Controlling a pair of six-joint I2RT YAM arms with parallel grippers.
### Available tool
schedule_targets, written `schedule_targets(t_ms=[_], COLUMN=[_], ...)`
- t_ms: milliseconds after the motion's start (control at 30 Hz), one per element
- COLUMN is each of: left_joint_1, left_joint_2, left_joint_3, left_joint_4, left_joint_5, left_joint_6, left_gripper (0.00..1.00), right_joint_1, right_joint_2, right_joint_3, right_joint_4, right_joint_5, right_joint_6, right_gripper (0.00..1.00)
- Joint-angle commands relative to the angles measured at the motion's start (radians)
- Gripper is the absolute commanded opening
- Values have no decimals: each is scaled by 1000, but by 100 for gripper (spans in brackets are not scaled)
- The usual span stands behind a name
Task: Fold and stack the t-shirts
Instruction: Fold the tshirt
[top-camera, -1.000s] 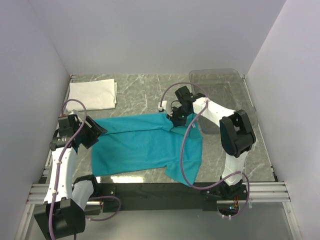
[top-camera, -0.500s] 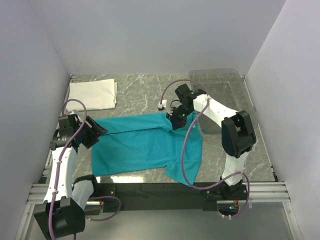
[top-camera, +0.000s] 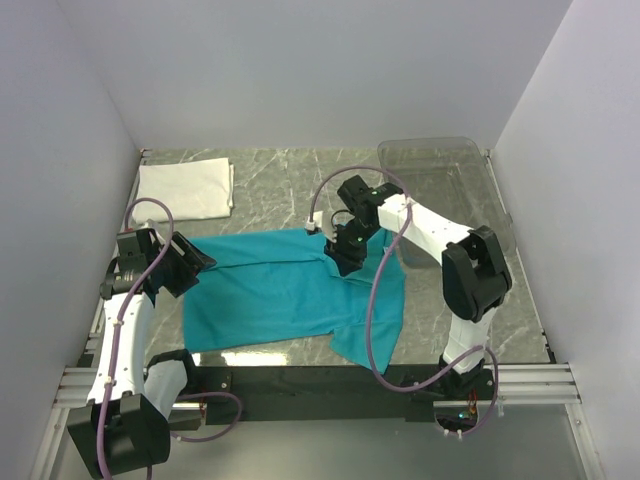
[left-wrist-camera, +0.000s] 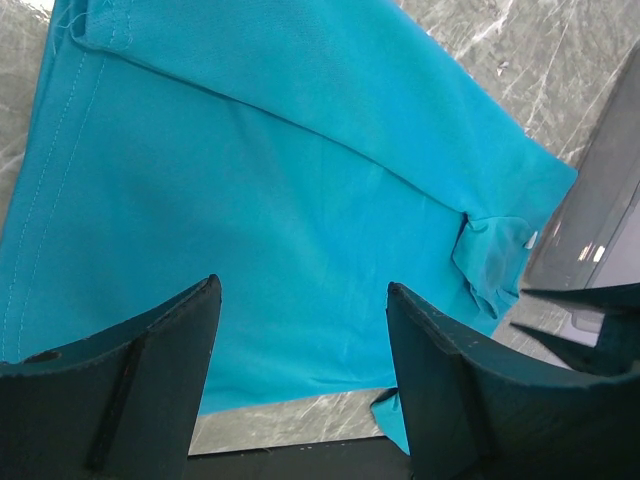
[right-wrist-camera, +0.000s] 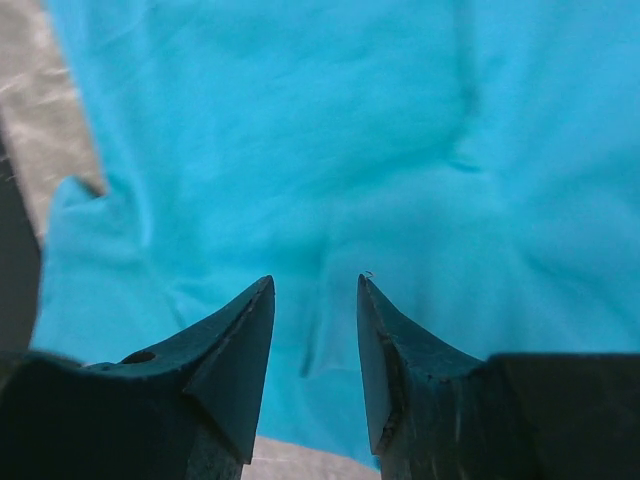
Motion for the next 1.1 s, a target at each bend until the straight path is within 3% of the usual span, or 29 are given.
schedule_targets(t_ms=[0,167,600,1067], left_joint_1=[4,4,4,4], left_joint_2=[-3,-6,-14,-14], left_joint_3=[9,9,6,8], left_joint_4=[15,12,10,10], left_joint_5=[16,18,26,26], left_joint_6=[18,18,20,21], left_gripper=[73,73,73,73], right_joint_1=[21,79,181,207], right_joint_2=[-75,-43,2,37], right_joint_3=[-10,-36,-91,-119], right_joint_4=[136,228,338,347], right_joint_5=[84,172,387,430], right_joint_6=[72,147,155,155], right_gripper=[46,44,49,44])
